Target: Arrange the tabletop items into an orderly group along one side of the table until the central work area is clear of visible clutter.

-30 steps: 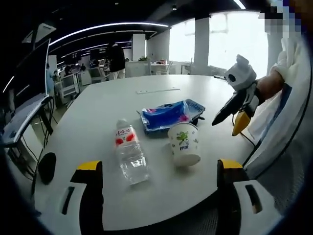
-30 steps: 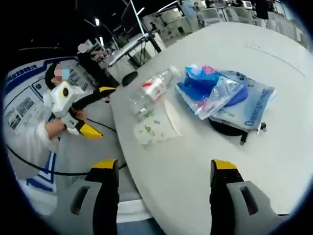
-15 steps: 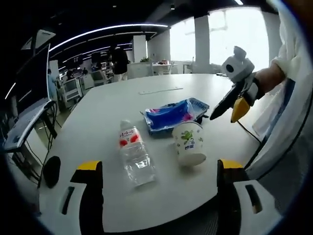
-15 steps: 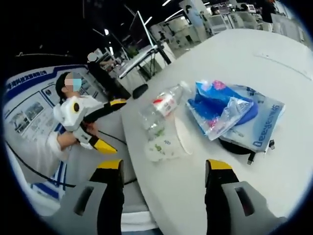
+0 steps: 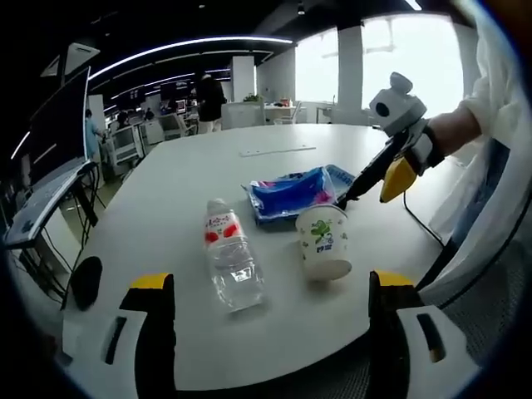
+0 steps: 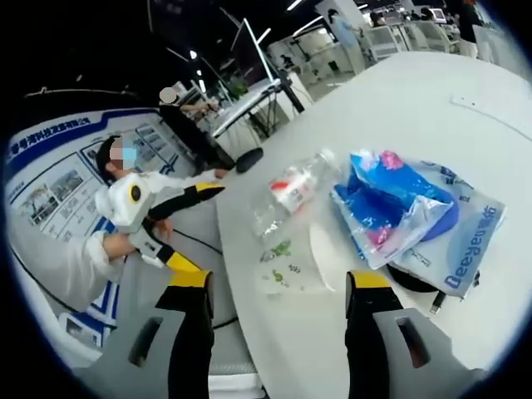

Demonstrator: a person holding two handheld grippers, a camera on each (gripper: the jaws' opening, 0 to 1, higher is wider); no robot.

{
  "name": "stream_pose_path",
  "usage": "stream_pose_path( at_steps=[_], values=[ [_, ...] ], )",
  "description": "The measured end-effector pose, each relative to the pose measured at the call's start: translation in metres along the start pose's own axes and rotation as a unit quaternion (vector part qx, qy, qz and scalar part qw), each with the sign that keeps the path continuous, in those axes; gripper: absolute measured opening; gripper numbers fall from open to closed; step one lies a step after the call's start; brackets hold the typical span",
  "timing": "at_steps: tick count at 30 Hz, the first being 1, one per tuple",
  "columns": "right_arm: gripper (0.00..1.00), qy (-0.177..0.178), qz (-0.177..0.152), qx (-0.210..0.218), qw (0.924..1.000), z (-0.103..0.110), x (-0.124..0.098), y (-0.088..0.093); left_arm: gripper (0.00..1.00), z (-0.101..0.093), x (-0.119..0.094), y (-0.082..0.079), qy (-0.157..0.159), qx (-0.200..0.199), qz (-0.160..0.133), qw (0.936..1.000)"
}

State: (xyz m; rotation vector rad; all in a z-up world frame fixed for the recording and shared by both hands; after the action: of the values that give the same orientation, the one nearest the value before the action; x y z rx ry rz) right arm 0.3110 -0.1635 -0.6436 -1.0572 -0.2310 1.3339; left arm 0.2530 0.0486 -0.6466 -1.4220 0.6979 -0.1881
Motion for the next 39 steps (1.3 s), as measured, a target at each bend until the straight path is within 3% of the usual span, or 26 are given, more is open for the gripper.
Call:
stream_pose_path(
  at_steps=[10,15,19,27,35,39],
  values=[
    [0.6,-0.01,0.02,-0.012,0.9997,-0.01,0.015,-0.006,0.99,-0.004,0.001,0.002,0.008,-0.019,0.01,0.9997],
    [0.58,-0.015,0.038,-0.009,0.9991,-0.014,0.022,0.0,0.96,-0.009,0.003,0.008,0.017,-0.004,0.039,0.9991],
    [0.58,-0.022,0.051,-0.007,0.9984,-0.015,0.026,0.006,0.97,-0.015,0.004,0.004,0.025,0.019,0.036,0.9989],
    [0.56,-0.027,0.056,-0.006,0.998,-0.011,0.031,0.01,0.95,-0.015,0.004,0.005,0.028,0.015,0.045,0.9985],
    [0.5,-0.028,0.066,-0.007,0.9974,-0.011,0.034,0.017,0.93,-0.013,0.004,0.01,0.029,0.019,0.057,0.9978],
    [0.42,-0.028,0.068,-0.01,0.9972,-0.011,0.035,0.021,0.92,-0.011,0.004,0.012,0.03,0.02,0.058,0.9977]
  ],
)
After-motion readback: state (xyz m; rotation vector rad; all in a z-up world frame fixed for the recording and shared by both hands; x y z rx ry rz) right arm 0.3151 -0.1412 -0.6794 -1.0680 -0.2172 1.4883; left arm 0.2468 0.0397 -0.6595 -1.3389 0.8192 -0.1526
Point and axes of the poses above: the point that each gripper's makers call its tool centre point, and the gripper's own axes: x roughly forward along the fingers, z roughly to its left, y roughly out of its underside, the point moved 7 cm from there along -x, roughly backward along the fingers, and after that the axes turned 12 degrees about -z, right-handed, at the moved point
